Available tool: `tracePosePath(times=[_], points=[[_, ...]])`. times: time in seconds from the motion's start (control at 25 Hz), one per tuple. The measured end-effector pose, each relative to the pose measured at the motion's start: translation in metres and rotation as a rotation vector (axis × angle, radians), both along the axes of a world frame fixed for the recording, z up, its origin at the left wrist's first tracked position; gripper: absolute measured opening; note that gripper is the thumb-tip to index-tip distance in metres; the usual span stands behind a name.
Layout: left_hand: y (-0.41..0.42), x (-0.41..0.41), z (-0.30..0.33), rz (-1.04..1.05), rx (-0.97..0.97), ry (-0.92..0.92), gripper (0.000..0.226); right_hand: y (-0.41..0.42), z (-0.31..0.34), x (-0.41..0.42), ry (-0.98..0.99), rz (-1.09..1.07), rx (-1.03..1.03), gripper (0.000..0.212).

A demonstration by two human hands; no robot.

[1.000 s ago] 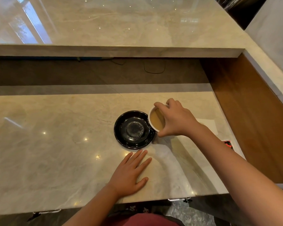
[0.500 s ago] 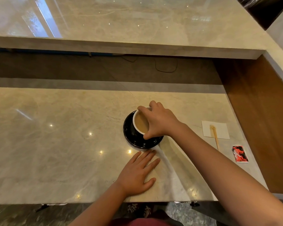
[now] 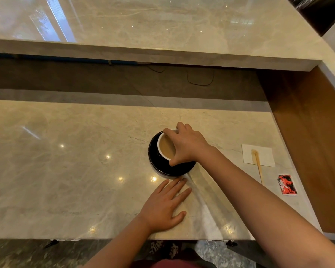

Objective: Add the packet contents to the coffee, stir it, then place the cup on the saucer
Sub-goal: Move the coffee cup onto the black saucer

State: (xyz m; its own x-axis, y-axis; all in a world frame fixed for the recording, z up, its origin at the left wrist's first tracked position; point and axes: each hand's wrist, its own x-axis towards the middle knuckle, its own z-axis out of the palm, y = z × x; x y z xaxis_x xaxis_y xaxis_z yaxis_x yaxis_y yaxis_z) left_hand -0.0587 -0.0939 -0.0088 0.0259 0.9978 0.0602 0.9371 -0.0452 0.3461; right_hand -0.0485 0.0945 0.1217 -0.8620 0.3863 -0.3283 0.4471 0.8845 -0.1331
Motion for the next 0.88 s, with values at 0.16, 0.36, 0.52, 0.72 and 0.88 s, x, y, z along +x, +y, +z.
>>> tracePosePath(times=[0.16, 0.36, 0.52, 0.72, 0.88], points=[[0.001, 0.0, 0.001, 0.003, 0.003, -0.012, 0.065, -0.003, 0.001, 0.002, -0.006, 0.017, 0.017, 0.101], [0.0, -0.001, 0.002, -0.001, 0.007, -0.023, 0.065, -0.002, 0.001, 0.002, -0.018, -0.027, 0.0, 0.101], [0.001, -0.002, 0.001, 0.011, 0.019, -0.022, 0.065, -0.003, -0.001, 0.001, -0.015, -0.034, -0.036, 0.103], [0.003, 0.0, 0.004, -0.013, 0.007, 0.025, 0.064, -0.004, 0.002, 0.008, 0.021, -0.077, -0.004, 0.104], [0.001, 0.0, 0.001, 0.009, -0.03, 0.054, 0.064, -0.007, -0.001, 0.008, 0.006, -0.098, -0.043, 0.105]])
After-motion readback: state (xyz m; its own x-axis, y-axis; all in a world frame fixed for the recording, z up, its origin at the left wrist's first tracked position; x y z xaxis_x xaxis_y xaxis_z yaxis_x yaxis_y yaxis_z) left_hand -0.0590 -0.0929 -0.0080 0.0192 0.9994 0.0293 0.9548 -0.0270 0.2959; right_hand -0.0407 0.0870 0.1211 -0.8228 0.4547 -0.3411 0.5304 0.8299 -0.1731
